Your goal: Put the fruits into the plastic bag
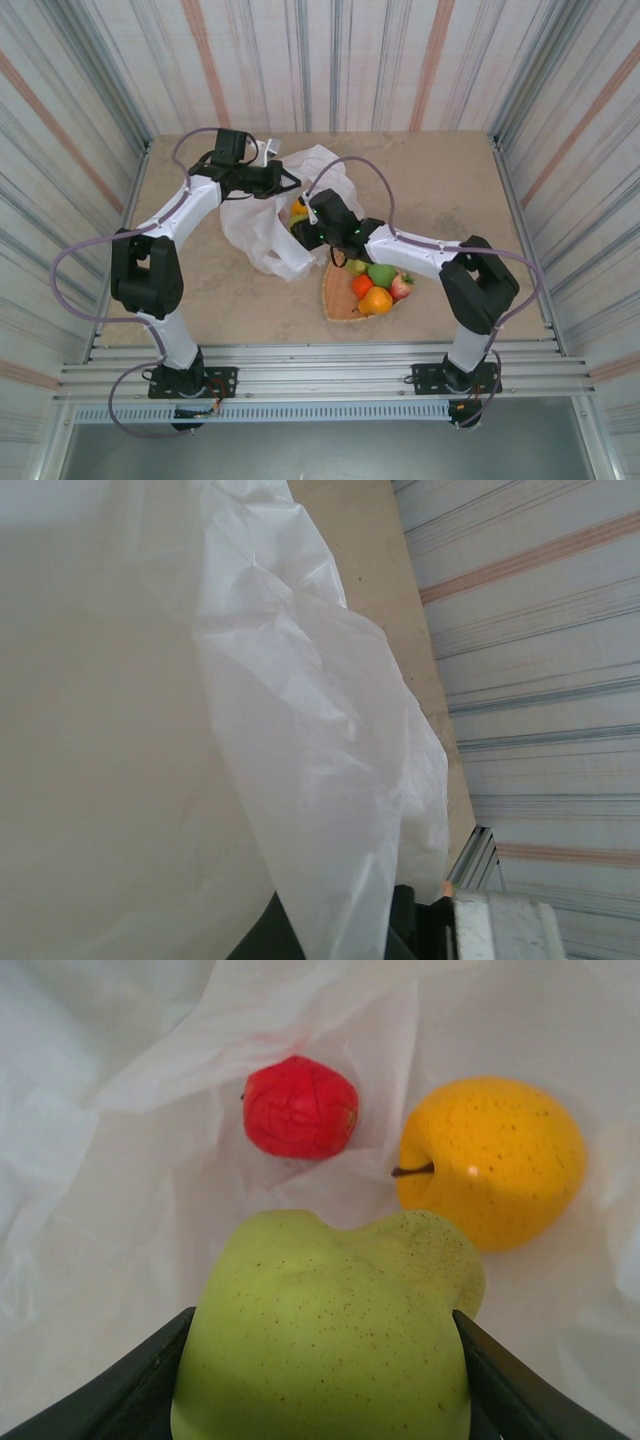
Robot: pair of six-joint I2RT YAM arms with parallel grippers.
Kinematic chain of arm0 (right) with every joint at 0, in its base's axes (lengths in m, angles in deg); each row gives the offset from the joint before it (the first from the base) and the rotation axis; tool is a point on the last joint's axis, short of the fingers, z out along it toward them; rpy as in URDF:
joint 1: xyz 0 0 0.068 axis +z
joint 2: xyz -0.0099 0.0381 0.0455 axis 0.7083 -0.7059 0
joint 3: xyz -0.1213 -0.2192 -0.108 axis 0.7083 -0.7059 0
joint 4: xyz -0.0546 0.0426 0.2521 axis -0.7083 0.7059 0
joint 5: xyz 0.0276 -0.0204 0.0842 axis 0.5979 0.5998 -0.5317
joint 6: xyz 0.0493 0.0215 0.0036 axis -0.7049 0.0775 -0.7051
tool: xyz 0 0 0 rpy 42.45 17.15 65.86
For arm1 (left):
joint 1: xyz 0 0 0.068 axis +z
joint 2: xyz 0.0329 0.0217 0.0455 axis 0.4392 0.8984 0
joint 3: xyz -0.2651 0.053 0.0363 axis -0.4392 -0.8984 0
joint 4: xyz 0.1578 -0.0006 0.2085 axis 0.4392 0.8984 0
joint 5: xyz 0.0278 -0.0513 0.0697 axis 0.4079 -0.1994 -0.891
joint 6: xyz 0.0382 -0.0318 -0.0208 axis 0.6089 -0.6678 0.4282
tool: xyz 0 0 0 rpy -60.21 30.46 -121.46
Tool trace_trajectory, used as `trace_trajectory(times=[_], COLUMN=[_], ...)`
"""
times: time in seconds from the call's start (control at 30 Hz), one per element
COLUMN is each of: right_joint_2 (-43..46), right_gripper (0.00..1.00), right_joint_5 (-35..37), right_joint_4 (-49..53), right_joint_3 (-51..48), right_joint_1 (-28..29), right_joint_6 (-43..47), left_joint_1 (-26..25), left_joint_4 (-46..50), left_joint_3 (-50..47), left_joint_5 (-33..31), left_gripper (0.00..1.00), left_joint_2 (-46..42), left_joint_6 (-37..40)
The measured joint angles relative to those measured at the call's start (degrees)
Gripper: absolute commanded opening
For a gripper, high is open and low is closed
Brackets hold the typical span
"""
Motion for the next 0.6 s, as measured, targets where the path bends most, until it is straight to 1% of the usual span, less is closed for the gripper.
trace_trajectory(times=[0.17,0.43,0.6], right_joint_2=[-4.11,-7.76,-11.91], right_gripper=[0.59,0.61,0.64], right_joint_5=[2.12,3.82,4.61], right_joint_4=[-5.07,-14.14,-16.76], right_joint_3=[0.68,0.24,1.31], right_joint_1=[0.87,0.85,0.85], right_joint_6=[-3.54,-8.52,-10.91], left_joint_1=[0.0,0.0,0.0], left_joint_4=[0.0,0.0,0.0], left_joint_3=[0.0,0.0,0.02], left_joint_5=[0.0,0.0,0.0], left_gripper=[0.0,0.0,0.0], left_joint_2=[0.0,0.0,0.0], left_joint_6=[-0.11,-0.15,-0.55])
